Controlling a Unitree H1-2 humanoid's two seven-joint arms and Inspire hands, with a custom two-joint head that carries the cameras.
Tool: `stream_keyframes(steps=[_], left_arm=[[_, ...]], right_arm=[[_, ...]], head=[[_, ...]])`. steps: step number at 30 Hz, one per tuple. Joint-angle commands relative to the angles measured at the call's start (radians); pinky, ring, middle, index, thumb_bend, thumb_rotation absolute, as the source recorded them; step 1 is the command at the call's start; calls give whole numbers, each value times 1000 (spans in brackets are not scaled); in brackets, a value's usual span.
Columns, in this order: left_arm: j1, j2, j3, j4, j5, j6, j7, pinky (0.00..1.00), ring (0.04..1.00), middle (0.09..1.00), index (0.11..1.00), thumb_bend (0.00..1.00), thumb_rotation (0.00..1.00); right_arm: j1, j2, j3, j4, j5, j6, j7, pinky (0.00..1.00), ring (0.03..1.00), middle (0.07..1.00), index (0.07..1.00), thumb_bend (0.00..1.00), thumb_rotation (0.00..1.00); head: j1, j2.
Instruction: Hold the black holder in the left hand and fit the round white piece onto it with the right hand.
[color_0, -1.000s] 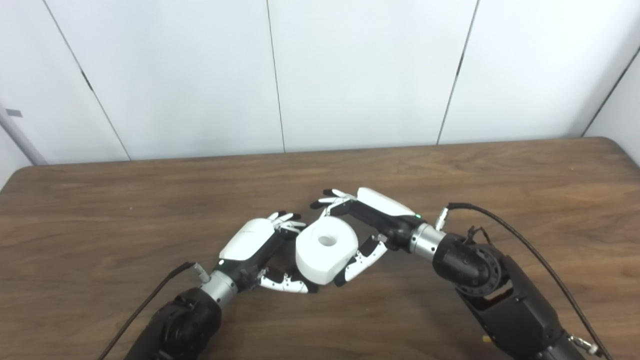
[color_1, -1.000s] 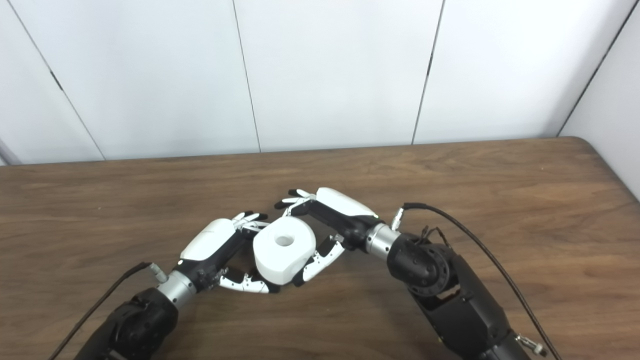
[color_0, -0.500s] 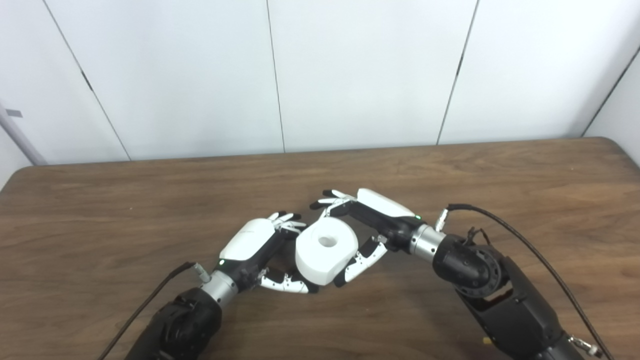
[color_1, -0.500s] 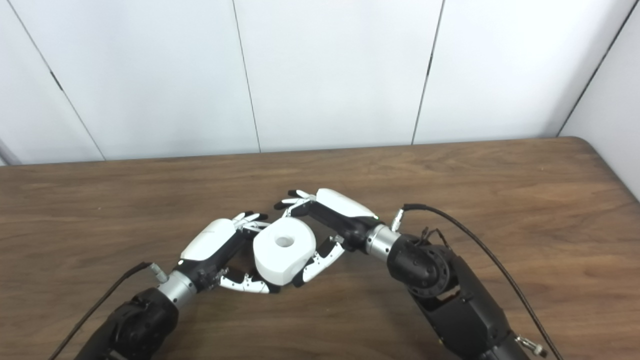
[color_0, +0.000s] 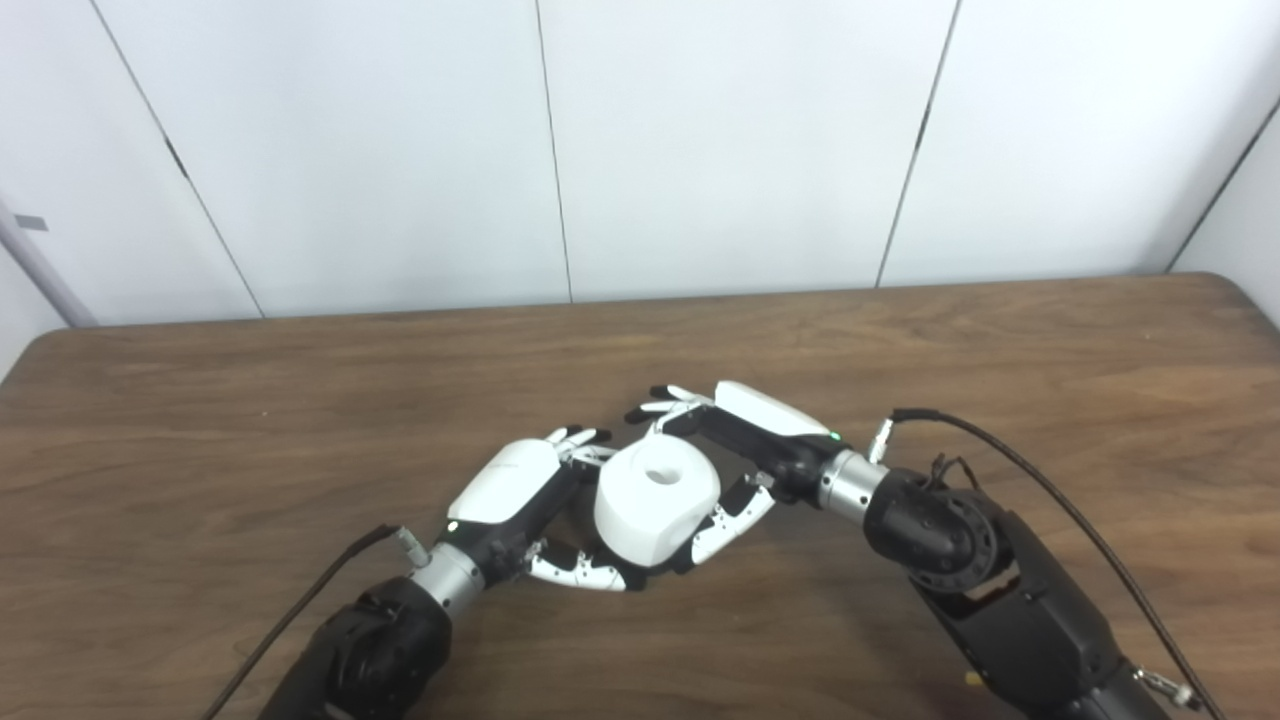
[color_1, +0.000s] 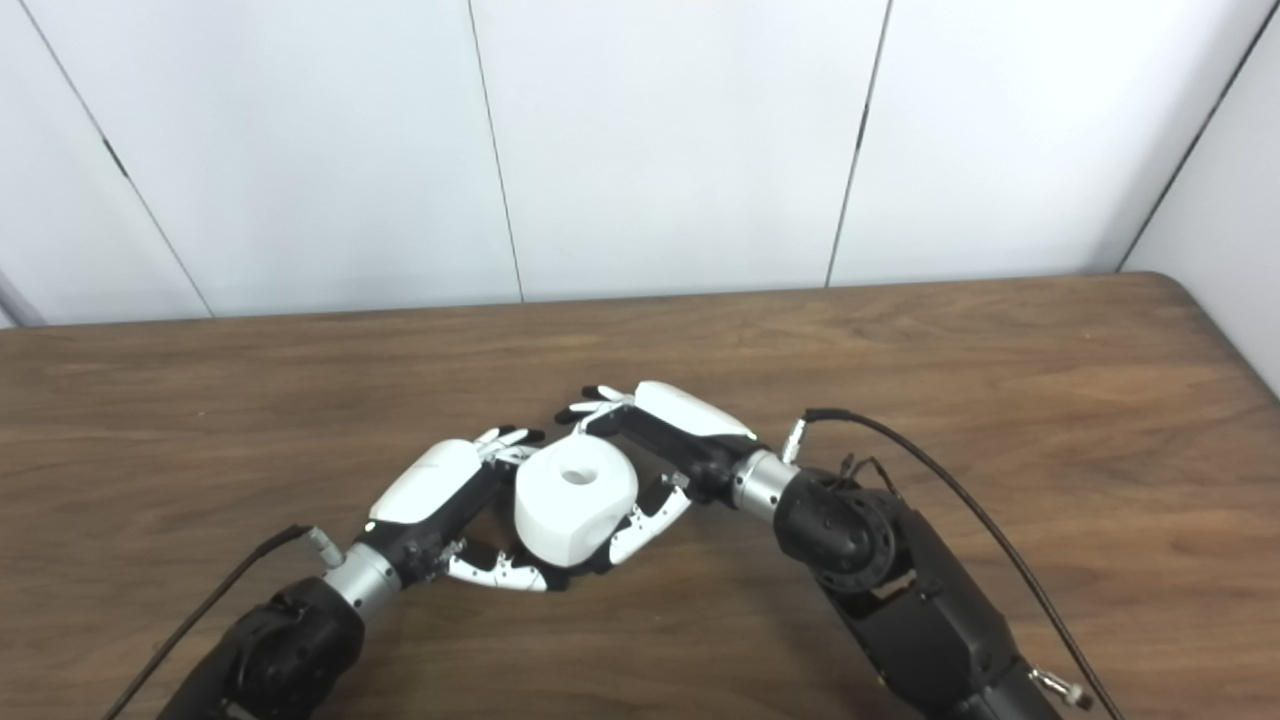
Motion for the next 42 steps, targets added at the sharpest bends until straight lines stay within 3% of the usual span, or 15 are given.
stream_keyframes(steps=[1, 20, 21, 23, 26, 32, 42], left_arm=[[-14, -4, -4, -33, 5, -14, -1, 1000, 942, 810, 480, 525, 55], [-25, -14, -3, -20, 17, -5, -3, 1000, 941, 813, 481, 525, 57], [-26, -14, -2, -19, 18, -6, -2, 1000, 941, 813, 481, 525, 57], [-26, -15, 0, -18, 15, -6, -3, 1000, 942, 812, 481, 525, 56], [-27, -15, 2, -14, 16, -9, 1, 1000, 940, 812, 481, 525, 56], [-27, -14, 3, -17, 16, -5, -4, 1000, 945, 814, 481, 525, 56], [-31, -13, 4, -8, 14, -12, 1, 1000, 941, 812, 480, 525, 56]], right_arm=[[-39, -1, -8, 0, 0, -25, -8, 1000, 1000, 893, 486, 505, 154], [-39, -29, -8, -60, 6, -6, 42, 1000, 1000, 905, 495, 515, 169], [-41, -30, -9, -63, 4, -5, 43, 1000, 1000, 909, 575, 674, 280], [-41, -30, -11, -65, 3, -6, 44, 1000, 1000, 923, 681, 852, 359], [-38, -30, -15, -70, -5, -4, 45, 1000, 1000, 943, 771, 930, 381], [-29, -21, -29, -72, -1, -10, 30, 1000, 1000, 958, 808, 933, 344], [-25, -14, -41, -62, 5, -45, 0, 1000, 1000, 962, 798, 894, 379]], head=[[1, 3], [-4, 8], [-4, 7], [-3, 9], [-2, 8], [-3, 8], [-5, 11]])
